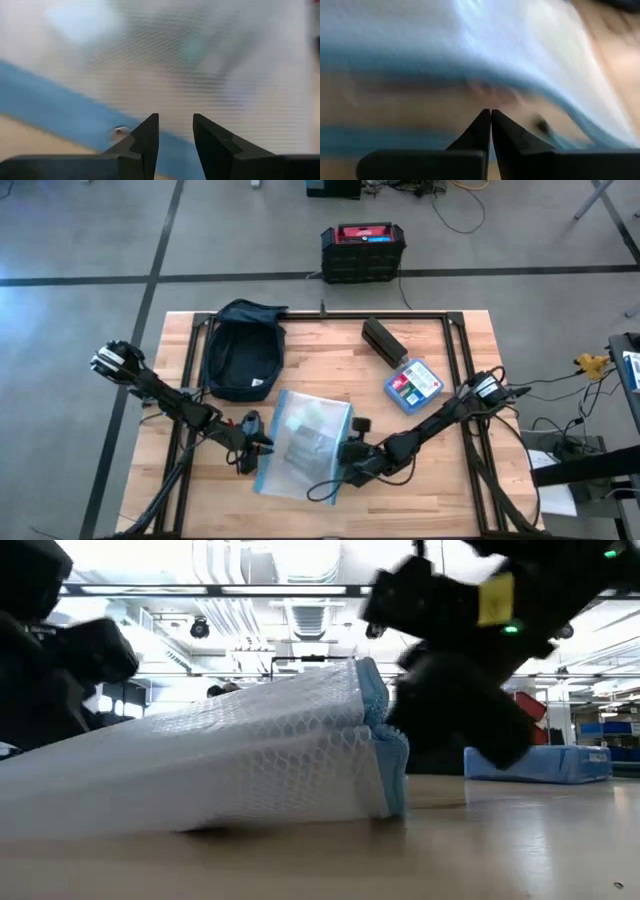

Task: Unpack backpack
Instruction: Adjust the pink charger adapter in the blue zip bag, then close the blue zip bag

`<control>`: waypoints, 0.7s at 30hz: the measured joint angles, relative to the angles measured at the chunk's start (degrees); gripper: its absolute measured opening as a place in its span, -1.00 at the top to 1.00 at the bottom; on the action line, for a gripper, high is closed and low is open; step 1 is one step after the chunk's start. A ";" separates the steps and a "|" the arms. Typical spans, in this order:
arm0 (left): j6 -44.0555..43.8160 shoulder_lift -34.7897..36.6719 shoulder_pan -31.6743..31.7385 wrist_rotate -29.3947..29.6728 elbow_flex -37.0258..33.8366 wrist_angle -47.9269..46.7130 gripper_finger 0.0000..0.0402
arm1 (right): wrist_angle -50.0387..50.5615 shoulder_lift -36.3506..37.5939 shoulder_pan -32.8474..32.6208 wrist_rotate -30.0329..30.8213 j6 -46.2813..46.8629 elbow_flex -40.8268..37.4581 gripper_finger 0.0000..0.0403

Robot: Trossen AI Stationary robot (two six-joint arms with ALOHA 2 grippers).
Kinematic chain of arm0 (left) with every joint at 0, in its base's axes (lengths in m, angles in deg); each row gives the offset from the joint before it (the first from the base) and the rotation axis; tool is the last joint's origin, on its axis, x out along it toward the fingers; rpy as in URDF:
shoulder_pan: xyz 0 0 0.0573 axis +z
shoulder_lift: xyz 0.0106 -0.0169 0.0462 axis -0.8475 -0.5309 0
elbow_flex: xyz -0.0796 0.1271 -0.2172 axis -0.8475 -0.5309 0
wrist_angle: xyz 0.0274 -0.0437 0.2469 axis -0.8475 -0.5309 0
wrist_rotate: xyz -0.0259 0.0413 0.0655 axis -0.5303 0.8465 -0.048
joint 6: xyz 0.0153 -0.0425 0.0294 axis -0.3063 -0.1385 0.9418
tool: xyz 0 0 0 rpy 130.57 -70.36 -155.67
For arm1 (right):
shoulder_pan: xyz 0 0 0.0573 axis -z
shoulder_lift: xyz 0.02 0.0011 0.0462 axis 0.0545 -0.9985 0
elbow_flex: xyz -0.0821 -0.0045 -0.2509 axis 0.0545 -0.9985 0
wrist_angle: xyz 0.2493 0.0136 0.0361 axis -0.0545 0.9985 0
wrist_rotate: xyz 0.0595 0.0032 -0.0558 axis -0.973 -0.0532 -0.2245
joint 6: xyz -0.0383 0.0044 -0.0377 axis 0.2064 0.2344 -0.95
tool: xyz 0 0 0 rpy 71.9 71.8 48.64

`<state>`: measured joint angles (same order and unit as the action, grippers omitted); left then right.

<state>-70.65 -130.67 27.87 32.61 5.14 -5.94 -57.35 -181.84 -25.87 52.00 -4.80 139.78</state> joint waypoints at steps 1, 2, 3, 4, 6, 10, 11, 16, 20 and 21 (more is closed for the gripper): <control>0.05 1.33 0.00 -1.11 0.19 -0.08 0.48 | 4.17 0.65 -0.83 1.36 2.50 -0.19 1.00; 0.14 2.48 -0.04 -2.08 0.39 -0.18 0.48 | 8.06 1.21 -1.70 2.59 5.12 -0.29 1.00; 0.48 3.86 -0.02 -2.78 0.62 -0.31 0.49 | 11.18 1.90 -2.63 3.87 7.84 -0.30 1.00; 1.56 5.30 -0.04 -3.67 0.84 -0.27 0.49 | 14.46 2.63 -3.49 5.31 10.53 -0.30 1.00; 5.65 8.15 -0.04 -3.85 1.42 -0.13 0.48 | 19.12 3.76 -4.82 8.15 15.18 -0.31 1.00; 17.88 12.23 1.44 0.64 2.98 1.58 0.50 | 18.58 4.44 -4.41 11.49 17.50 -1.31 1.00; 20.11 12.50 2.75 1.88 3.73 1.90 0.51 | 17.33 4.44 -3.92 11.96 16.54 -1.84 1.00; 27.17 8.92 12.55 -1.21 9.69 2.14 0.57 | 7.84 4.63 0.49 11.18 11.70 -8.26 1.00; 31.48 -0.33 20.66 -7.59 15.43 2.11 0.60 | -8.27 6.62 1.30 10.40 5.39 -14.25 1.00; 32.39 -3.33 22.38 -9.40 17.02 2.08 0.60 | -12.31 6.80 1.53 10.33 3.38 -15.76 1.00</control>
<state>-38.26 -134.00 50.26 23.21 22.16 -3.86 -69.66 -175.03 -24.34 62.33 -1.42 124.02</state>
